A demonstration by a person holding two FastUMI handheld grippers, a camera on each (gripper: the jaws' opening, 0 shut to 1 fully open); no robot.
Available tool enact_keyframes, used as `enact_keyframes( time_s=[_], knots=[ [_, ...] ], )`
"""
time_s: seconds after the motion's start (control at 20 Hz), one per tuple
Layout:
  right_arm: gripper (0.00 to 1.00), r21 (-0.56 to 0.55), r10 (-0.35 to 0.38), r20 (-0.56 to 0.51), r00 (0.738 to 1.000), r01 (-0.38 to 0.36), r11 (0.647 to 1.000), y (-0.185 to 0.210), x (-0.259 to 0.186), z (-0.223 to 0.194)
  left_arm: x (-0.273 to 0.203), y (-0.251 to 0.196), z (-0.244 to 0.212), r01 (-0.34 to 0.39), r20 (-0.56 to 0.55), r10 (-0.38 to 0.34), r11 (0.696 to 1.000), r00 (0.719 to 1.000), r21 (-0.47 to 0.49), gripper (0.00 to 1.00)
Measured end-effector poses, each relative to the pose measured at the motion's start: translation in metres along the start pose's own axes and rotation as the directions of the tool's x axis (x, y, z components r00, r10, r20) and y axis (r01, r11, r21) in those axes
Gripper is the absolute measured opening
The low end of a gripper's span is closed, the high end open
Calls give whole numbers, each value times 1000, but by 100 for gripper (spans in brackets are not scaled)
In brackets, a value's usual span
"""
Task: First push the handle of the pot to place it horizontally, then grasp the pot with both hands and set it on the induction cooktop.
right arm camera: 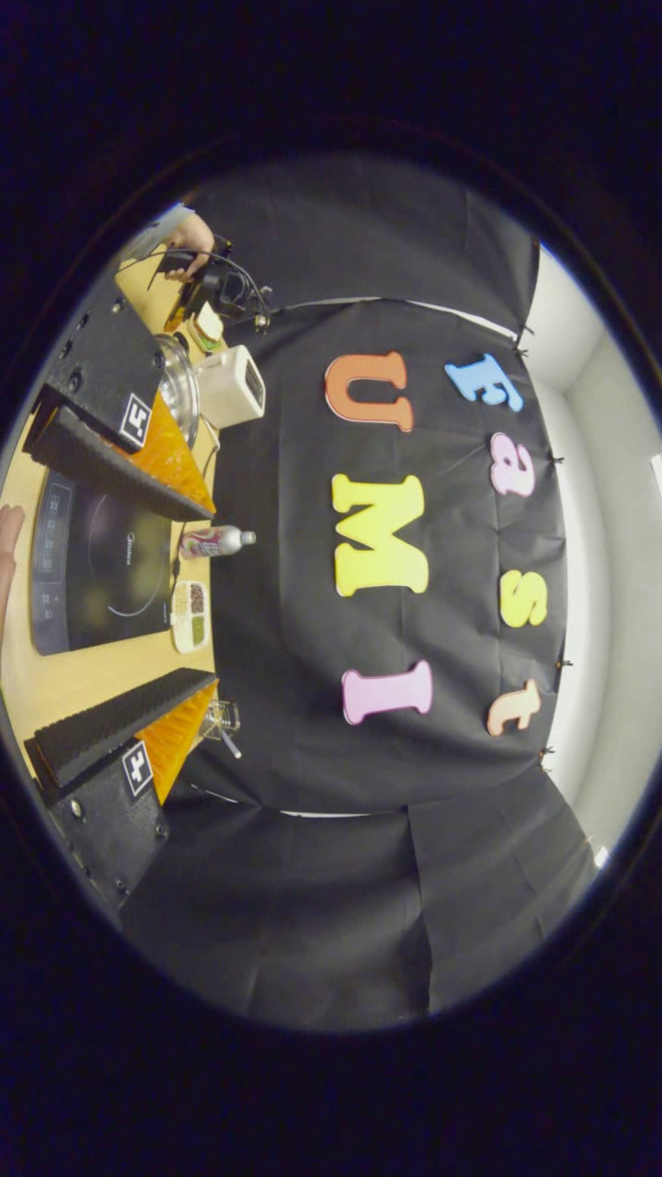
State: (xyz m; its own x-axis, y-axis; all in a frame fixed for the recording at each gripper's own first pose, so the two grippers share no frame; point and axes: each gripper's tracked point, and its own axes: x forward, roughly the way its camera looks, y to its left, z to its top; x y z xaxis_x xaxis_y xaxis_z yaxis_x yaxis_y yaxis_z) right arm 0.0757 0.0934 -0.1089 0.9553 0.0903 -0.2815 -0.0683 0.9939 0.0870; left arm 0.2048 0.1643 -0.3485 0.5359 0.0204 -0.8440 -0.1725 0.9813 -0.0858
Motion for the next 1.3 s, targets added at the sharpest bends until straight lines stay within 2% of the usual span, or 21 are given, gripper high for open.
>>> enact_keyframes(
  time_s=[0.1, 0.15, 0.25, 0.3, 0.35, 0.45, 0.55, 0.7, 0.75, 0.8, 0.85, 0.9, 0.95, 1.05, 1.1, 1.25, 1.3],
  knots=[
    [100, 11, 18, -63, 998, -18, 1000, 12, 16, -19, -13, -8, 3, 33, 48, -34, 999, 998, 12, 9],
    [100, 25, 35, -99, 994, -33, 999, 19, 22, -29, -20, -15, 8, 63, 85, -64, 998, 994, 16, 27],
    [98, 58, 80, -137, 987, -72, 996, 36, 35, -43, -38, -26, 13, 124, 137, -125, 992, 983, 22, 49],
    [97, 54, 76, -161, 984, -68, 996, 40, 43, -52, -44, -26, 14, 129, 155, -132, 991, 979, 26, 61],
    [97, 47, 66, -183, 981, -58, 997, 41, 51, -60, -49, -24, 15, 127, 164, -128, 992, 978, 16, 86],
    [97, 50, 73, -216, 974, -64, 997, 55, 66, -71, -53, -25, 18, 127, 186, -127, 992, 974, 9, 98],
    [96, 56, 90, -248, 965, -79, 995, 72, 79, -87, -54, -25, 23, 132, 214, -133, 991, 968, 19, 95],
    [96, 42, 62, -295, 954, -52, 998, 82, 100, -110, -48, -21, 30, 122, 256, -126, 992, 959, 31, 96],
    [100, 53, 73, -296, 952, -60, 997, 89, 107, -114, -47, -20, 36, 114, 298, -121, 993, 947, 40, 96],
    [96, 61, 79, -304, 949, -63, 996, 96, 114, -120, -46, -16, 46, 96, 355, -109, 994, 928, 53, 96],
    [97, 64, 79, -315, 946, -61, 996, 101, 120, -126, -43, -12, 53, 75, 398, -94, 995, 913, 64, 96],
    [100, 63, 75, -323, 943, -57, 996, 104, 126, -132, -40, -11, 54, 62, 421, -87, 995, 903, 73, 96],
    [97, 58, 70, -330, 941, -54, 997, 108, 134, -138, -38, -13, 54, 64, 428, -95, 994, 899, 87, 96],
    [100, 54, 61, -349, 935, -45, 998, 117, 149, -149, -27, -20, 49, 81, 415, -123, 990, 902, 118, 96],
    [96, 71, 70, -354, 933, -48, 996, 127, 157, -154, -20, -23, 47, 88, 403, -131, 989, 906, 123, 96],
    [100, 62, 73, -388, 919, -53, 997, 148, 175, -172, 2, -22, 42, 77, 366, -116, 990, 923, 121, 96],
    [96, 53, 67, -399, 915, -50, 997, 153, 180, -178, 6, -24, 43, 82, 364, -121, 989, 923, 120, 96]
  ],
)
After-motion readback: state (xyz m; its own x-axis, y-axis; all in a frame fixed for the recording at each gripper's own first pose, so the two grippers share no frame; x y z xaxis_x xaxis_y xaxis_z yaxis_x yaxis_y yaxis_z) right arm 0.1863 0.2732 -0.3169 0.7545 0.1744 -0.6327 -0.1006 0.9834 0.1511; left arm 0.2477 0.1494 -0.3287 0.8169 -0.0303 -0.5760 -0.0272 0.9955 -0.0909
